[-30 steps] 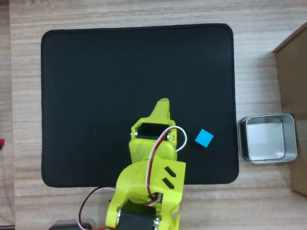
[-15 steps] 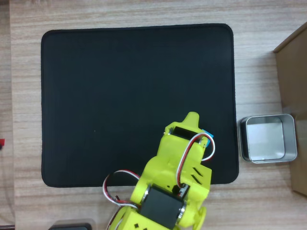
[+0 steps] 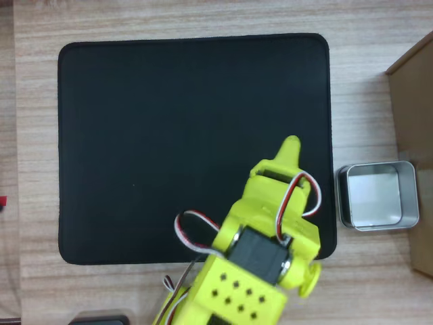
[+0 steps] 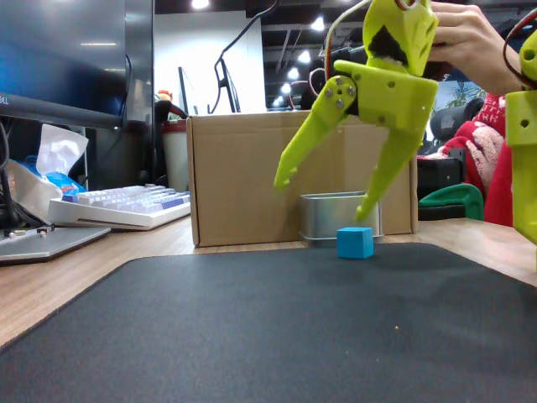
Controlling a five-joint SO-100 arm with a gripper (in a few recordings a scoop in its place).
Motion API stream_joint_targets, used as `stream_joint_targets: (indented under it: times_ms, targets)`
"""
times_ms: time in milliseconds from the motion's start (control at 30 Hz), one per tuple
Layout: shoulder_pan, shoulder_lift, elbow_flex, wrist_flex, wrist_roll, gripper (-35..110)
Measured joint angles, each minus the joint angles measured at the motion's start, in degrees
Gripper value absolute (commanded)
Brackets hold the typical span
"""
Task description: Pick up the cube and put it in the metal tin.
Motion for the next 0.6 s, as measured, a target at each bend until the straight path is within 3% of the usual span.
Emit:
stream_joint_targets:
  times_ms: [33,200,600]
  targets:
    - [0.26,-1.23,-0.09,0.97,0.09,69]
    - [1.14,-3.16,-5.27,9.67,1.32,59]
    - [5.1,-7.65,-5.01,4.92,-4.13,60]
